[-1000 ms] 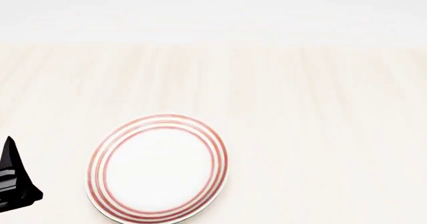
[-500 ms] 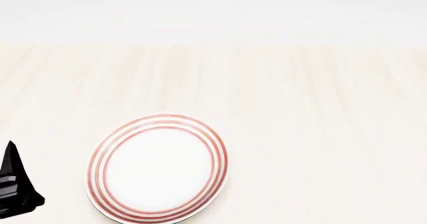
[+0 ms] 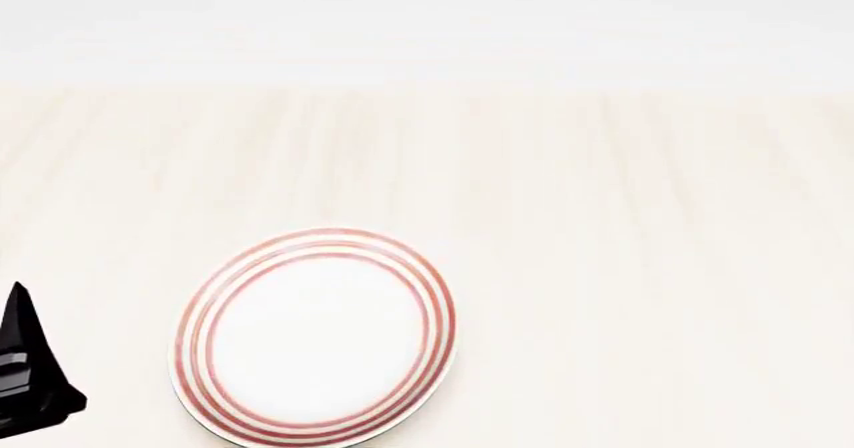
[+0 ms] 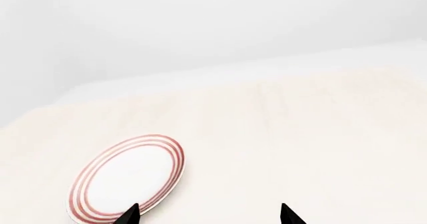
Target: Put the bowl on the plate.
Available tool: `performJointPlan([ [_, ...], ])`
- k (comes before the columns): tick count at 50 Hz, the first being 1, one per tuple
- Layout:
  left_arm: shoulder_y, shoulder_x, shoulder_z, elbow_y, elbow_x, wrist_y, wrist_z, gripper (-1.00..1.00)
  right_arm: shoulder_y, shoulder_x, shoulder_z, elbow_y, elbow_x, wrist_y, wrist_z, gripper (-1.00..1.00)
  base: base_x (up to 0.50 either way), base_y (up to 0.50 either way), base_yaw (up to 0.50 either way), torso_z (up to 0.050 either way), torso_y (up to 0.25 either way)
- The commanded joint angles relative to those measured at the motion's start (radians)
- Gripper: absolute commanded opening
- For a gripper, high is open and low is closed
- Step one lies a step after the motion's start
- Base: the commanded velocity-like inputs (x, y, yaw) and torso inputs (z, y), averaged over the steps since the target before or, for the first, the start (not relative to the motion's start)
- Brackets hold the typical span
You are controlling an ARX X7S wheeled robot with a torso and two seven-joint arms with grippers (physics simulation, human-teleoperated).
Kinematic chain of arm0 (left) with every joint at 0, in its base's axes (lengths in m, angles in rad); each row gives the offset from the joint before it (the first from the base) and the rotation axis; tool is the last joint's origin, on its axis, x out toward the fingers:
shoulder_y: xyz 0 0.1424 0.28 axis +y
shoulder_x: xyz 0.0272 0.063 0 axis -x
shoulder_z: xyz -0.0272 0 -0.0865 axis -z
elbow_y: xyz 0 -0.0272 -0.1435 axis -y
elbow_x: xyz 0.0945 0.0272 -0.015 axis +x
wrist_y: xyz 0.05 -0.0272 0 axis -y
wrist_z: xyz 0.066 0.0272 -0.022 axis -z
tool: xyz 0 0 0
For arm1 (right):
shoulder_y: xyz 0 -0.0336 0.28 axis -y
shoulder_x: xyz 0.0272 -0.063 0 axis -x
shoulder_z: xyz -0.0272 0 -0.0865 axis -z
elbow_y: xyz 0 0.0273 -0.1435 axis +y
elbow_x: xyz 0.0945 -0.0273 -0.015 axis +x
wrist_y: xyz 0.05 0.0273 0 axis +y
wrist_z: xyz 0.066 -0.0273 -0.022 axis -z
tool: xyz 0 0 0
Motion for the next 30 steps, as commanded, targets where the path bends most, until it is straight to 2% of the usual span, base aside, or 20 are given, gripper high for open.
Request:
performJointPlan([
  [1, 0.000, -0.007, -0.007, 0.009, -0.023, -0.004, -0.010, 1.00, 0.135, -0.075, -0.141, 0.142, -0.145, 0.149, -0.110, 1.00, 0.00, 0.00, 0.00, 0.000, 0.000],
  [6, -0.003, -0.010, -0.004, 0.007, -0.028, -0.008, -0.016, 1.00, 0.183, -0.087, -0.180, 0.210, -0.208, 0.198, -0.166, 1.00, 0.00, 0.00, 0.00, 0.000, 0.000],
  [12, -0.003, -0.014, -0.003, 0.012, -0.035, -0.012, -0.022, 1.00, 0.236, -0.046, -0.203, 0.267, -0.231, 0.178, -0.178, 1.00, 0.00, 0.00, 0.00, 0.000, 0.000],
  [19, 0.000, -0.017, 0.006, 0.019, -0.039, -0.012, -0.027, 1.00, 0.312, -0.060, -0.257, 0.346, -0.366, 0.238, -0.233, 1.00, 0.00, 0.00, 0.00, 0.000, 0.000],
  [25, -0.007, -0.020, 0.007, 0.010, -0.043, -0.010, -0.031, 1.00, 0.368, -0.132, -0.290, 0.389, -0.501, 0.307, -0.341, 1.00, 0.00, 0.00, 0.00, 0.000, 0.000],
  [30, -0.006, -0.021, 0.021, 0.002, -0.037, -0.005, -0.031, 1.00, 0.361, -0.171, -0.385, 0.382, -0.636, 0.359, -0.527, 1.00, 0.00, 0.00, 0.00, 0.000, 0.000],
])
